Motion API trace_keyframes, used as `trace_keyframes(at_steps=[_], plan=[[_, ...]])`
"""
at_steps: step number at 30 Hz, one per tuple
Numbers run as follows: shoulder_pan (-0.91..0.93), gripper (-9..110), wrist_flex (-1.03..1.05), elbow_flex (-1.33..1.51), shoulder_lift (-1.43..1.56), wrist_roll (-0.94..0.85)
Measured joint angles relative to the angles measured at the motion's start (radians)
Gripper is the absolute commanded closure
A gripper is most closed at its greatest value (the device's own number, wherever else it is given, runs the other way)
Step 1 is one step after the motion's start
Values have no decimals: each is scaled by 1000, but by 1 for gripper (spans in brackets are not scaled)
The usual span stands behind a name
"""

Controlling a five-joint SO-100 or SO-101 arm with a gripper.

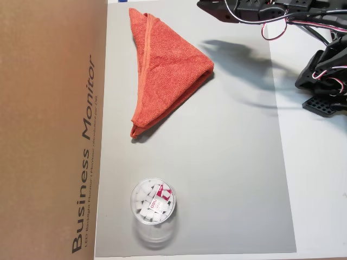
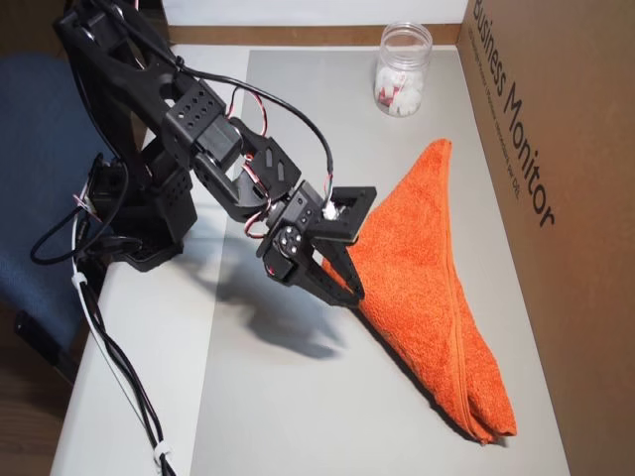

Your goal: Fold the blanket.

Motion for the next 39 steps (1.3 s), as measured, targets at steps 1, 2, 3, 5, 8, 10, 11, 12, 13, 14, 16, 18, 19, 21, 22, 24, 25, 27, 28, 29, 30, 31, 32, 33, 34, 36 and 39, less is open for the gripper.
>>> trace_keyframes(at_steps=[1,2,3,5,8,10,11,12,13,14,16,18,19,21,22,24,25,27,28,29,30,31,32,33,34,36,39], plan=[[0,102,0,-2,-17,-2],[3,102,0,-3,-34,0],[6,102,0,-8,-54,0],[11,102,0,-28,-95,0],[12,102,0,-80,-170,0],[11,102,0,-124,-229,0],[11,102,0,-153,-258,0],[11,102,0,-181,-288,0],[11,102,0,-210,-318,0],[11,102,0,-244,-351,0],[18,102,0,-305,-422,-5],[29,102,0,-373,-491,0],[35,102,0,-402,-525,-2],[44,102,0,-457,-586,-9],[46,102,0,-479,-611,-11],[46,102,0,-523,-655,-11],[44,102,0,-541,-676,-11],[43,102,0,-581,-715,-11],[41,102,0,-607,-736,-9],[41,102,0,-626,-755,-9],[41,102,0,-646,-773,-9],[41,102,0,-667,-790,-12],[38,102,0,-689,-810,-14],[35,102,0,-710,-830,-14],[31,102,0,-732,-848,-14],[21,102,0,-773,-884,-14],[11,102,0,-819,-931,-17]])
